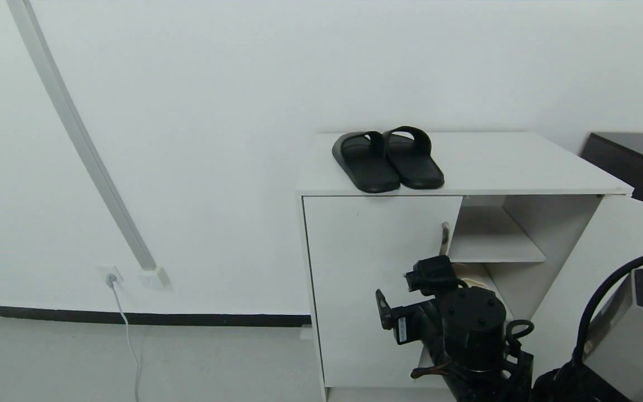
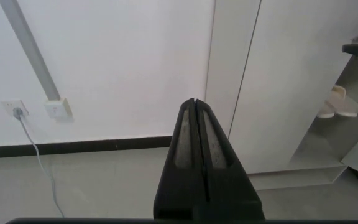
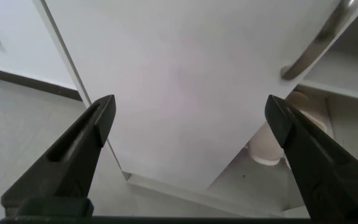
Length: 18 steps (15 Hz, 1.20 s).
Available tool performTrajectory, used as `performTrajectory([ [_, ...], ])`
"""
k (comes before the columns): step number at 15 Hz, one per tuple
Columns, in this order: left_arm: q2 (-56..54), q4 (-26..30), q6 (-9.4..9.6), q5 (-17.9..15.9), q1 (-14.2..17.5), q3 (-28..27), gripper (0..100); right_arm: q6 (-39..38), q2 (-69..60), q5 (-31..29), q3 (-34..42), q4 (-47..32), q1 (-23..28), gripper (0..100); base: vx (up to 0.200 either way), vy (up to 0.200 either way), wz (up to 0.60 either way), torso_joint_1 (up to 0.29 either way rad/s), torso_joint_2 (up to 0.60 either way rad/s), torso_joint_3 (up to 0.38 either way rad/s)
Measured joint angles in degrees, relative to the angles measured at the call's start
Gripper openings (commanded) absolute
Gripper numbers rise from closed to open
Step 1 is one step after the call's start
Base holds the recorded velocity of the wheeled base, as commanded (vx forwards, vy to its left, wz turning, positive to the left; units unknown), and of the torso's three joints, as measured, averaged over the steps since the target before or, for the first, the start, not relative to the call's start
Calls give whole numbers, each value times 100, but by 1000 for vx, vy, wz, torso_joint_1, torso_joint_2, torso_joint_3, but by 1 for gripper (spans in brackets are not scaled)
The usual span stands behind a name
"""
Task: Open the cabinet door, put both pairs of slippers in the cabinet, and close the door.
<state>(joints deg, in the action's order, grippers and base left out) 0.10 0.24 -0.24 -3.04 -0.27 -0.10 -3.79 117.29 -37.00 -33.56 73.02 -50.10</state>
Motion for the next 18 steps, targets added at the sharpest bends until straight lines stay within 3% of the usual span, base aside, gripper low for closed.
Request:
performTrajectory([
  [18,0,0,17,66,0,0,0,12,44,-15,85,4,-2,100,0,0,0,224,-526,-305],
])
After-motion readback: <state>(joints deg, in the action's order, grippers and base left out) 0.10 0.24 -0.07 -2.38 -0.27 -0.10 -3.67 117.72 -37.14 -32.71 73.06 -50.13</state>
